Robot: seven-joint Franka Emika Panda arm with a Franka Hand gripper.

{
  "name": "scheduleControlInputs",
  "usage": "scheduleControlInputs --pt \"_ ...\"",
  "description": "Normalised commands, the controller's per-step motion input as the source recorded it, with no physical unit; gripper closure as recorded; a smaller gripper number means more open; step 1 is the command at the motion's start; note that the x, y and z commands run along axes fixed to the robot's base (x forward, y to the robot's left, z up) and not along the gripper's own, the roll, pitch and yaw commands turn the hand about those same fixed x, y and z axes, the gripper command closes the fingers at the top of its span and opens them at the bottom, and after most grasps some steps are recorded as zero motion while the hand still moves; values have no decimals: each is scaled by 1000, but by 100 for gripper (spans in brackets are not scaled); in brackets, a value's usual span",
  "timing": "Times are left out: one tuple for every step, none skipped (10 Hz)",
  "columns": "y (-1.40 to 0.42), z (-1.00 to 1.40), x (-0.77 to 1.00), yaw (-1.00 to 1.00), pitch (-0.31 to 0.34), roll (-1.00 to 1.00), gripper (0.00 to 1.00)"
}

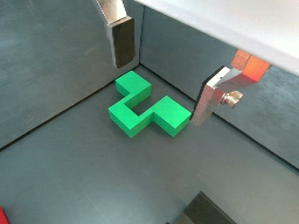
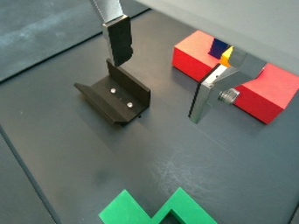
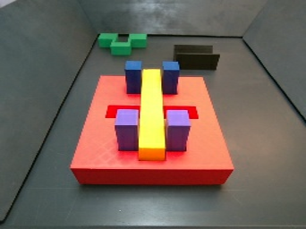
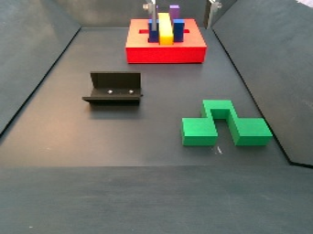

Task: Pick up the green object. Move up. Place the green object on the fixture. Regrasp the green object. Move to above the board. Insert the green object.
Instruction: Pick up the green object.

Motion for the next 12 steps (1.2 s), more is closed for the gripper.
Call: scheduleControlInputs --pt "9 -151 0 0 -37 0 0" --pt "206 -351 -311 0 -63 0 0" --pt "360 -363 -729 -134 -90 6 0" --pt "354 -354 -757 -106 -21 63 0" --pt "251 -371 -586 -6 -11 63 0" --pt "157 -460 -457 0 -34 53 0" --pt "69 -483 -160 0 -73 40 0" --pt "26 -406 0 31 -77 29 0" --pt "0 -337 0 0 -50 63 0" --pt "0 -331 0 0 -41 57 0" --pt "0 -394 0 0 -66 36 0" --pt "0 -477 -51 26 -101 109 0"
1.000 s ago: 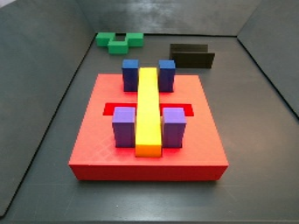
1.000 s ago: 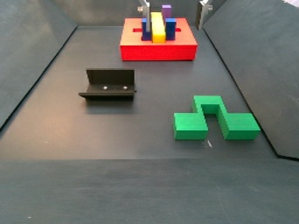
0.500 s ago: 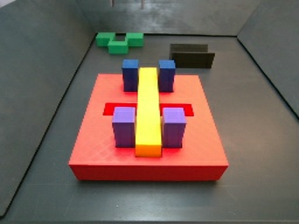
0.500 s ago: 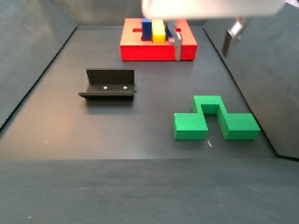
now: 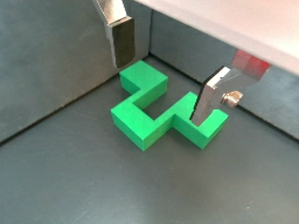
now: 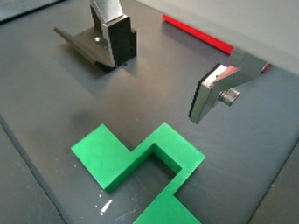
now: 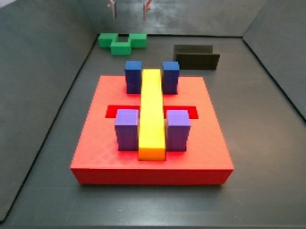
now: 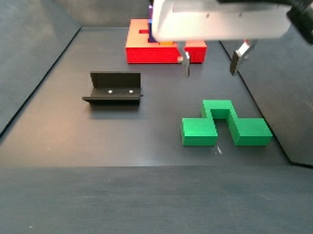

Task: Pick up the green object. Move up. Place the green object on the fixture. Regrasp the green object. Move to above the board. Insert the green object.
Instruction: Pick up the green object.

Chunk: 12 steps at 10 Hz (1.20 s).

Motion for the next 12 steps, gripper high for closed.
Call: scheduleControlInputs --pt "0 -446 -77 129 -84 89 0" --pt "0 -429 -103 89 -63 50 0" --pt "0 -560 -189 86 -74 93 0" --pt "26 -463 -43 126 -107 3 0" --pt "0 -331 0 106 -86 0 0" --pt "37 -377 -86 51 -69 3 0" --pt "94 -357 -146 37 -74 0 0" --pt "74 -397 -274 0 -49 19 0" --pt "80 -374 -360 0 0 60 0" --pt "0 -263 -177 0 0 4 0" --pt "0 -129 0 0 0 0 0" --pt "-23 -57 117 0 0 4 0"
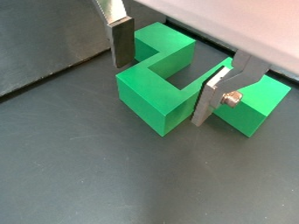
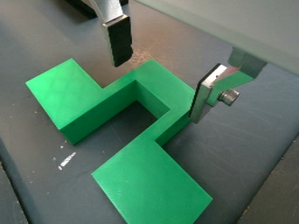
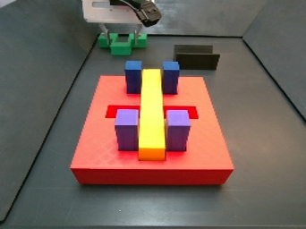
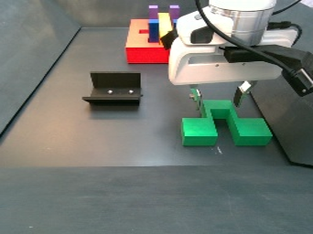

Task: Pick up the green object. Move up. Place the green object on the fixture. Regrasp the green object. Move to above the board. Insert the green object.
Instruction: Pick up the green object.

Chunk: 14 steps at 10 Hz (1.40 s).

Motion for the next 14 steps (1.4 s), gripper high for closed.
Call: scheduleControlInputs --pt "-49 -100 77 -134 0 19 0" --pt "-3 -117 0 -214 -36 0 0" --pt "0 -103 0 -203 -57 0 0" --pt "0 -89 0 -166 -37 0 0" --pt "0 -74 0 -166 -57 -16 0" --pt "0 -106 0 -174 -64 -10 0" --pt "0 -180 0 -106 -46 0 0" --pt "0 -209 0 -100 -44 0 0" --pt "0 -214 0 -94 -29 13 0" --pt "0 -226 0 -83 -23 20 0" --pt "0 -134 0 -51 0 34 0" --pt "0 0 0 -6 0 0 0" --pt "0 0 -17 0 0 30 0" --pt "0 -91 -46 -34 26 140 0"
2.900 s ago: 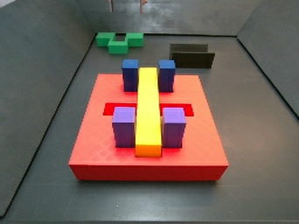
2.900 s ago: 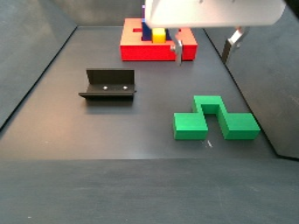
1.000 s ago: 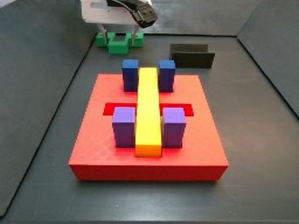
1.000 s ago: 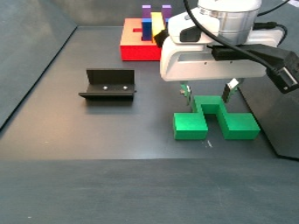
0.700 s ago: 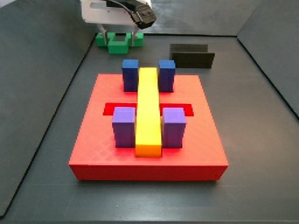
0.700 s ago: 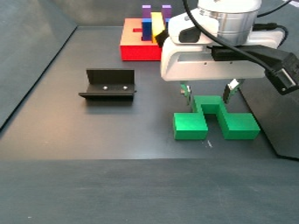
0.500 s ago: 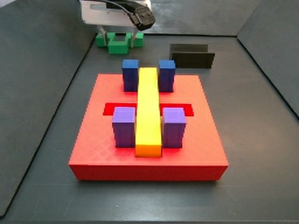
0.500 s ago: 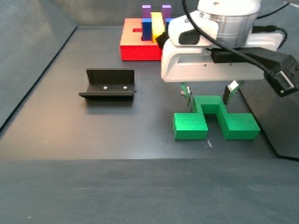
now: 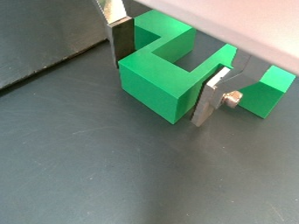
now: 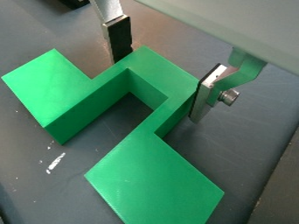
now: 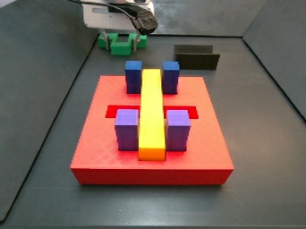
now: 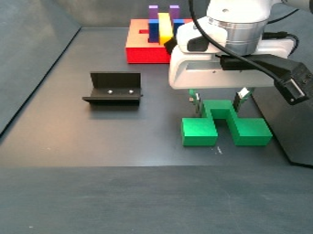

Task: Pick up the green object. Move up. Place the green object on the fixture. Regrasp the green object. Move to above the board. Insert the green object.
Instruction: Pick up the green object.

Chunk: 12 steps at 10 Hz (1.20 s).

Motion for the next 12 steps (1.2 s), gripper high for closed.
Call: scheduleControlInputs --pt "0 -34 0 0 0 80 0" --pt "0 0 0 0 0 0 100" --pt "0 0 0 0 0 0 100" --pt "0 0 0 0 0 0 100" --pt "0 0 0 0 0 0 100" --pt "0 0 0 0 0 0 100" --pt "0 0 0 0 0 0 100" --pt "0 0 0 0 0 0 100" --pt "0 0 0 0 0 0 100" --pt "0 0 0 0 0 0 100" --pt "0 0 0 0 0 0 100" --pt "0 0 0 0 0 0 100"
